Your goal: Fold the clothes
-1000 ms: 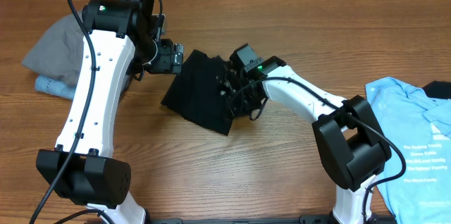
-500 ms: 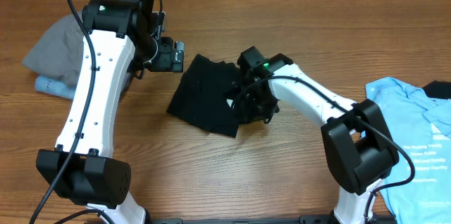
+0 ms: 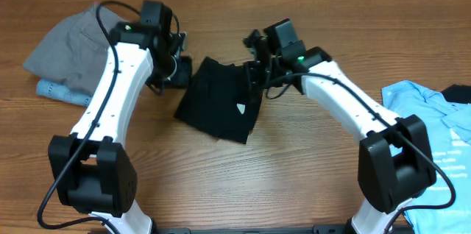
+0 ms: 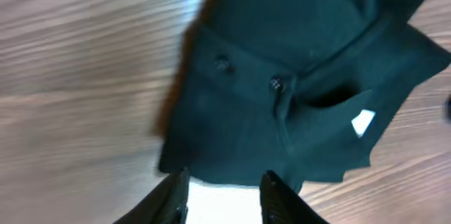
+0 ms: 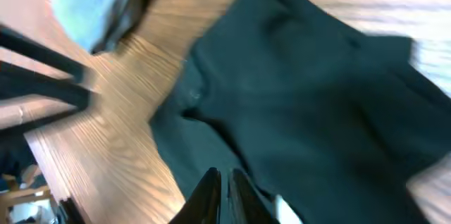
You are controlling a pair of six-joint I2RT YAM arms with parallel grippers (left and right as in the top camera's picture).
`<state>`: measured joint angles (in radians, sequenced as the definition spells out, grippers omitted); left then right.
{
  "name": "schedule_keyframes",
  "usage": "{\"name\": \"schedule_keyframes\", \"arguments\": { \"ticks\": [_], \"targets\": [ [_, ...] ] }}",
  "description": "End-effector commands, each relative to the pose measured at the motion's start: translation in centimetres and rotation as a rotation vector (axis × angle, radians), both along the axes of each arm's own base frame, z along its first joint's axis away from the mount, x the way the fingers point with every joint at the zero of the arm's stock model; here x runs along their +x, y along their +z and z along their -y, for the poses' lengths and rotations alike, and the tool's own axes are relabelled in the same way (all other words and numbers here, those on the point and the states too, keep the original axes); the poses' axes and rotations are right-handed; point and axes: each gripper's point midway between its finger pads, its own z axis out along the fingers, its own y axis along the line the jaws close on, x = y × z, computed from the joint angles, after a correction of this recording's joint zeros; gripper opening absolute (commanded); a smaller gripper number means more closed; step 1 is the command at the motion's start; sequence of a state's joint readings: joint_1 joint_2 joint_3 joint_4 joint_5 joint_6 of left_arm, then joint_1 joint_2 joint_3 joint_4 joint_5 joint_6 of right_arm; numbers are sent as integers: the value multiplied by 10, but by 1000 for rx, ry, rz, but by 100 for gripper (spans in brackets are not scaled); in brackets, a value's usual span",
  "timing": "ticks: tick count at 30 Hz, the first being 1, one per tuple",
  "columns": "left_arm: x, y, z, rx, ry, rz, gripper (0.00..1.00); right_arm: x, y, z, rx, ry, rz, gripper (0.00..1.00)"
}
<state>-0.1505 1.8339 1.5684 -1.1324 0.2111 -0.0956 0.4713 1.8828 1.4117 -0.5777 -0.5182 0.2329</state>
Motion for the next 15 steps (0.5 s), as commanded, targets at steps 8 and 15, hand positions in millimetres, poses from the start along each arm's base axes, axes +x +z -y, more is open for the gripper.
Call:
{"name": "schedule_keyframes", "arguments": {
  "ticks": [8, 15],
  "targets": [
    [-10, -15, 34, -199, -106, -9, 55, 1, -125, -1, -162, -108, -171, 4],
    [-3, -17, 61, -285, -152, 51, 55, 1, -107, 26, -179, -147, -217, 8]
  ]
}}
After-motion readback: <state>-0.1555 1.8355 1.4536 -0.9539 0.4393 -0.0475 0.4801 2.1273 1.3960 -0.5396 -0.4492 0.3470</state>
